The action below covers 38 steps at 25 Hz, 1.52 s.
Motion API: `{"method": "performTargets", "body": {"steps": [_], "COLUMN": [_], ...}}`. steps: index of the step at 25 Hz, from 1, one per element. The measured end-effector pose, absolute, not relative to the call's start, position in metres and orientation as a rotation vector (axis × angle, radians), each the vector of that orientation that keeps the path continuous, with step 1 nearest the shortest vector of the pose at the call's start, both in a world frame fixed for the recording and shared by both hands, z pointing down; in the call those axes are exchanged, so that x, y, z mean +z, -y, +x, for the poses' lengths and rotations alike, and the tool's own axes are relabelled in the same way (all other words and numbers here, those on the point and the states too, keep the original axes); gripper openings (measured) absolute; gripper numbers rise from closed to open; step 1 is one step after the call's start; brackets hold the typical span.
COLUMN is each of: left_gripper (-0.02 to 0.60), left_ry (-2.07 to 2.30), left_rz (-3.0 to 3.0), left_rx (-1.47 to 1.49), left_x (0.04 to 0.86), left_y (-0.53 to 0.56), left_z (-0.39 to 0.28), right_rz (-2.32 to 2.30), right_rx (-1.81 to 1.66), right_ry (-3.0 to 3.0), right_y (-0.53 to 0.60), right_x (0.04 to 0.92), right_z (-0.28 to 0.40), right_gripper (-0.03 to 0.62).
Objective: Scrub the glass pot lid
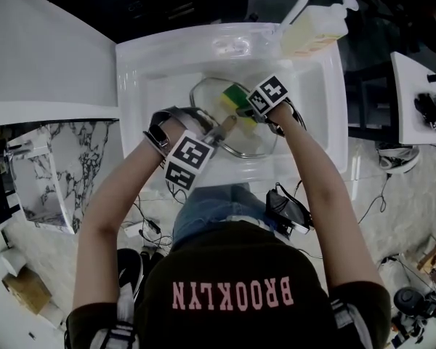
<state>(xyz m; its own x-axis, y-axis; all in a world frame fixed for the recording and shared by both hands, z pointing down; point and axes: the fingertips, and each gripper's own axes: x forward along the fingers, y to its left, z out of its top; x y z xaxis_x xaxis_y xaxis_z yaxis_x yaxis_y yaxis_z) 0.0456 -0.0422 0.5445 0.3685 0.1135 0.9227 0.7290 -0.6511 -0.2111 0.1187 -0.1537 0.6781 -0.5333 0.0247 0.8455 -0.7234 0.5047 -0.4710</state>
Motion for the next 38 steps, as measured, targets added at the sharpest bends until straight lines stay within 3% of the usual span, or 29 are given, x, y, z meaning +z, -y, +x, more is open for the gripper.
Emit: {"method": "performTargets", "body": {"steps": [12, 27, 38], "left_gripper": [0.038, 0.038, 0.038], "left_ry": [0.726, 0.704, 0.704], "left_rz": [-2.023, -2.019, -2.010], "left_rx": [-1.276, -1.289, -1.304], "left_x": [0.544, 0.544, 0.545], "left_y": [0.043, 0.043, 0.043], "left_z": [0.046, 0.046, 0.046], "right_rz": [0.766, 0.765, 0.592], "right_rx": [1.104, 1.091, 1.062], "right_ry": [1.790, 2.377, 2.483], "right_y": [0.157, 0.171, 0.171], "right_x": [0.686, 0.535, 0.532], "right_z": [0.161, 0.099, 0.032], "right_gripper": [0.285, 0.287, 0.287]}}
